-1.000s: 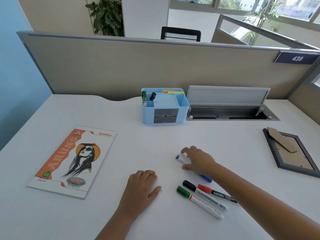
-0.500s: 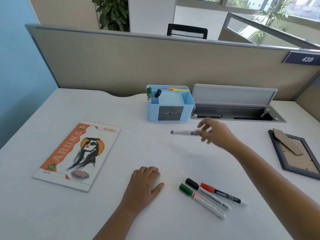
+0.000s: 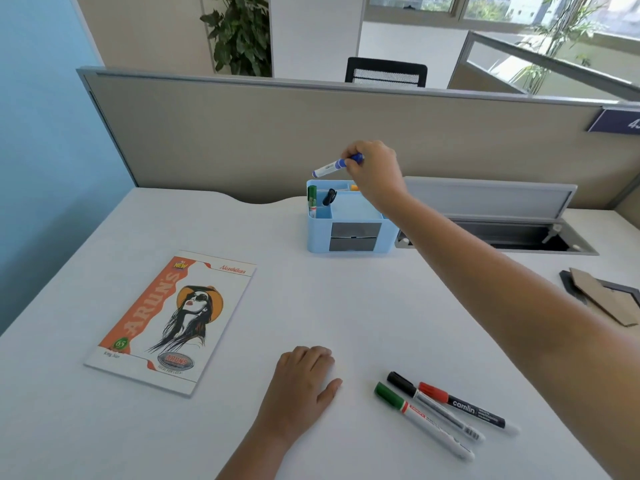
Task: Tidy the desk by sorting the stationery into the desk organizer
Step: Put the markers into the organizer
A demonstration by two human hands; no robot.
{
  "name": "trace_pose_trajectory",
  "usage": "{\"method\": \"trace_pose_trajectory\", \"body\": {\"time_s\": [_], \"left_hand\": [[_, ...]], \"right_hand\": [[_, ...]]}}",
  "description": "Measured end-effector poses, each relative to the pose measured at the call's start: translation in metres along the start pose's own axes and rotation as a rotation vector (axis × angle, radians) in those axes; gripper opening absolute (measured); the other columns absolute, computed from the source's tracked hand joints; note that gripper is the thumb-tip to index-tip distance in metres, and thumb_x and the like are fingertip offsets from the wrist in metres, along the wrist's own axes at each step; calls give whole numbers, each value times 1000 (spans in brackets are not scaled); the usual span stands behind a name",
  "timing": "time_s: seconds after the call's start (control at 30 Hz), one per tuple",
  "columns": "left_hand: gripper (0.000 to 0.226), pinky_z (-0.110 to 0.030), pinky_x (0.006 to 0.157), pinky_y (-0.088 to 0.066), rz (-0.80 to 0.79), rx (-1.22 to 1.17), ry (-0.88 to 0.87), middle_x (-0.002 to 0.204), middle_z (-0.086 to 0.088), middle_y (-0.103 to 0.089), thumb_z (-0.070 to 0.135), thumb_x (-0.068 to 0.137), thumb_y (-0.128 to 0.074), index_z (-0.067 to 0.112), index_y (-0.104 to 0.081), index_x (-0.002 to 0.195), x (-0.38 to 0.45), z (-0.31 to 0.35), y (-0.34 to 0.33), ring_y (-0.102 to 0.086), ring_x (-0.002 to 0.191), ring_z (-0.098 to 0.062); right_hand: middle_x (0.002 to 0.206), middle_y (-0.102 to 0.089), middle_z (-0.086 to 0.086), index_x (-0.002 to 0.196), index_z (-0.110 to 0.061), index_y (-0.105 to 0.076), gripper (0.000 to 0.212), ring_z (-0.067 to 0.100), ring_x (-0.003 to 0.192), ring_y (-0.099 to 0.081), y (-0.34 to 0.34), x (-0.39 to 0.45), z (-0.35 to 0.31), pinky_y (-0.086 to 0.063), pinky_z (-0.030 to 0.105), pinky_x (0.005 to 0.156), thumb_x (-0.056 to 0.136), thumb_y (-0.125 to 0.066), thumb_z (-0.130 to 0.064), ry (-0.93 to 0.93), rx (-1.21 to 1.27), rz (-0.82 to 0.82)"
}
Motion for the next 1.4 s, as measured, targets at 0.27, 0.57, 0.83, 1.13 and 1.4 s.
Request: {"method": "trace_pose_trajectory", "body": {"time_s": [0.27, 0.57, 0.83, 1.13, 1.4], "left_hand": [[23, -25, 74, -33, -5, 11, -2, 101, 14, -59, 43, 80, -49, 27, -55, 95, -1, 0, 1, -48, 87, -9], [24, -23, 74, -34, -3, 10, 0, 103, 14, -59, 44, 81, -49, 26, -55, 96, -1, -1, 1, -49, 88, -8], [26, -23, 73, -34, -15, 21, -1, 102, 14, -59, 44, 81, -47, 26, -58, 96, -1, -1, 1, -50, 88, -9], [24, -24, 74, -33, 1, 6, -15, 101, 12, -60, 42, 82, -48, 24, -58, 95, -2, 0, 1, -50, 88, -10], [23, -24, 75, -32, 15, -7, -9, 102, 12, -60, 42, 82, -48, 25, -57, 95, -2, 0, 0, -47, 90, -9]], "right_hand": [[109, -66, 11, 100, -7, -66, 29, 24, 84, -56, -26, 31, 2, -41, 26, 69, 82, -45, 2, -5, -217, -222], [124, -59, 9, 127, -23, -50, 41, 27, 102, -60, -24, 16, 6, -52, 38, 86, 87, -54, -13, 29, -259, -319], [113, -64, 2, 110, -16, -61, 23, 22, 102, -58, 13, -81, 20, -45, 31, 81, 87, -57, -20, 29, -475, -768], [107, -68, 6, 122, -16, -53, 46, 20, 92, -59, 21, -196, 81, -41, 29, 73, 80, -68, -26, -63, -979, -1475], [99, -57, 2, 100, -17, -51, 25, 16, 82, -46, 26, -215, 98, -35, 23, 60, 80, -65, -17, -138, -771, -1194]]}}
Point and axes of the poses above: each hand's wrist, its own x-axis towards the middle knuckle, its own y-axis out of the back of the hand, z = x × y, the point moved 1 cm from there along x, towards the middle knuckle
